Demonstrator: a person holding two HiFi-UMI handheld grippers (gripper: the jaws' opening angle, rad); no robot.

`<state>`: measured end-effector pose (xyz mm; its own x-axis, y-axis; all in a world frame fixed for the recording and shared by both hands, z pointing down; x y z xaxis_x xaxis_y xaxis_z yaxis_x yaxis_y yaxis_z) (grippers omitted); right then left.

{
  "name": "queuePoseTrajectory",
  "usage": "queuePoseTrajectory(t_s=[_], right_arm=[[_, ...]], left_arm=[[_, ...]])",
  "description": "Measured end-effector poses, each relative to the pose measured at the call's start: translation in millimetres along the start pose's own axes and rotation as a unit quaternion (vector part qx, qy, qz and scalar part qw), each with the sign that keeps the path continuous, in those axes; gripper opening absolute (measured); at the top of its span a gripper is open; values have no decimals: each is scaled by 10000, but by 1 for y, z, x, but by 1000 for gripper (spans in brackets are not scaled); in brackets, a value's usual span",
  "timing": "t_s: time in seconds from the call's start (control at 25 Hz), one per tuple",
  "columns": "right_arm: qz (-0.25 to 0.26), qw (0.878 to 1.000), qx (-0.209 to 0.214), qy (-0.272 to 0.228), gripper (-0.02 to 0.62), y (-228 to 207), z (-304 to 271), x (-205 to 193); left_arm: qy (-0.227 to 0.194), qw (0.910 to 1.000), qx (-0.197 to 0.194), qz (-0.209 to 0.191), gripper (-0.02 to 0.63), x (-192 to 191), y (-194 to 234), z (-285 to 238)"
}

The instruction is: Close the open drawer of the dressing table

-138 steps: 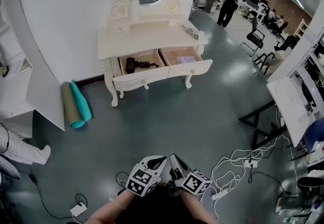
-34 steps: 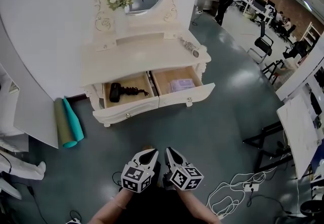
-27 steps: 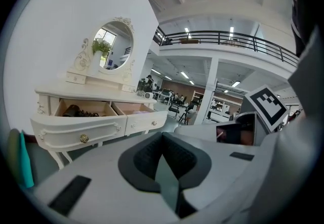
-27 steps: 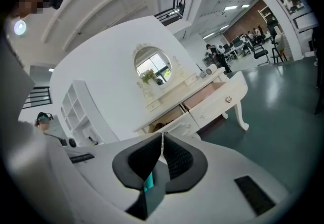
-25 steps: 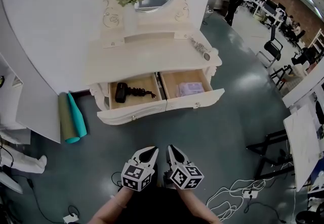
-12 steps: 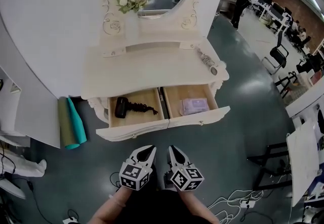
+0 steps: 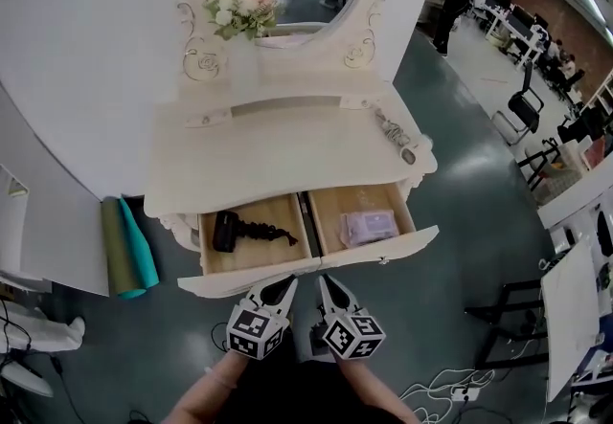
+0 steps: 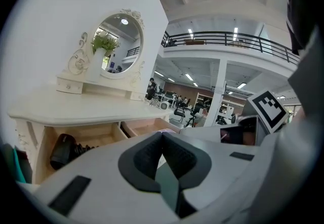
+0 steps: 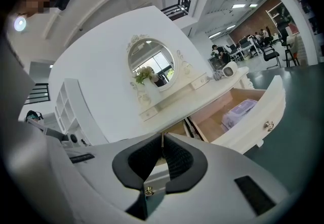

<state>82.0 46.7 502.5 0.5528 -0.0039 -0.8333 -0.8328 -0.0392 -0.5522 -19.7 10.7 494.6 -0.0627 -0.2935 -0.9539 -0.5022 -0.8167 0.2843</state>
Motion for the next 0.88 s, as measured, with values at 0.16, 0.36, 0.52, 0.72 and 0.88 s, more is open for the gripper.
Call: queuePoseTrajectory(t_s=[0.16,0.36,0.52,0.72,0.88], right_arm=[[-25,9999,37,141,25,0,-23,-8],[19,9994,145,324,25,4,-46,-17],[40,9993,137,336,25,1,-56,-21],[50,9987,201,461,25,-1,-63,-29],[37,9977,324,596,25,1,-65,-32]], left_arm=[[16,10000,59,10,18,3,20,-8],[34,9999,134,51,18,5,44,-13],[4,9998,182,65,18,4,58,-17],[43,9998,180,46,18,-2,62,-17],[64,9993,360,95,18,-3,63,-9]])
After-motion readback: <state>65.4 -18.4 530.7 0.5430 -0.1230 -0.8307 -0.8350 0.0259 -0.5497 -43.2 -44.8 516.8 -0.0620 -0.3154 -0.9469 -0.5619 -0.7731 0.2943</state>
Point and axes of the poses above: the fingertips, and each gripper's own axes: z backward along the fingers, y to its left, x out of its top, the point moved 4 cm from there along z, backward along the fingers, and after that the axes turned 14 degrees about -y, right-handed, at the moved point
